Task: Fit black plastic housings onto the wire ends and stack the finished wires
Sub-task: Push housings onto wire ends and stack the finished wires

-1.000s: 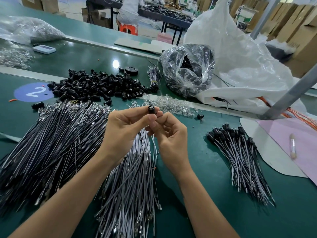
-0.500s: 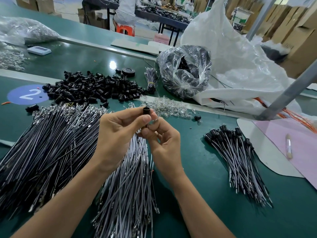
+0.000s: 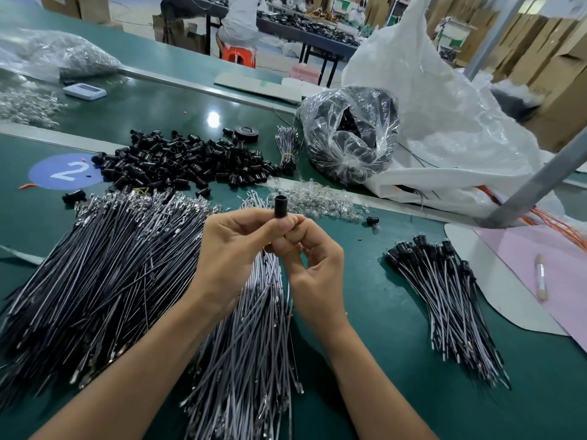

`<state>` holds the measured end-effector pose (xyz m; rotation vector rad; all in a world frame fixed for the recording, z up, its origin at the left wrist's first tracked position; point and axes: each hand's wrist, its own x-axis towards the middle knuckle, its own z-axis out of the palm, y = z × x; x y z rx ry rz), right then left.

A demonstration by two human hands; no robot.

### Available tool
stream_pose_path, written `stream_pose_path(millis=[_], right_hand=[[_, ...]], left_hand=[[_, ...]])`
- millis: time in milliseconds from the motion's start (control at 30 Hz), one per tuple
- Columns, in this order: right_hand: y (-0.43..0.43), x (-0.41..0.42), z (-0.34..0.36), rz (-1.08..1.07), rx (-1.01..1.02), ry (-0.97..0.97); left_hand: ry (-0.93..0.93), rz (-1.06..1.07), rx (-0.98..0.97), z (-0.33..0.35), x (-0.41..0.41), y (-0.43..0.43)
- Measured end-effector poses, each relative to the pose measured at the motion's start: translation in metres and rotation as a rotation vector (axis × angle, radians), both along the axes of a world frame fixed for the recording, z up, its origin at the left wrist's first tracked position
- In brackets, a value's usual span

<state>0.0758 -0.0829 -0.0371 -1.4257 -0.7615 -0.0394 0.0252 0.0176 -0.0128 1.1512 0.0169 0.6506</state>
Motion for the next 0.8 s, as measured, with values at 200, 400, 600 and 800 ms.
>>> stream_pose_path(millis=[200, 400, 600, 800], right_hand=[[0.001, -0.001, 0.010, -0.051, -0.032, -0.073], [-0.008, 0.000, 0.017, -0.004, -0.145, -0.081], [-0.024, 0.053, 0.033, -0.366, -0.413, -0.044], [-0.004, 0.082, 0.029, -0.186, -1.025, -0.221]], left_hand=[[0.028, -0.075, -0.197, 0.004, 0.002, -0.004], [0.085, -0.114, -0.348, -0.001, 0.005, 0.007], [0.164, -0.130, -0.469, -0.004, 0.004, 0.026], [0.368, -0.075, -0.258, -0.008, 0.007, 0.024]])
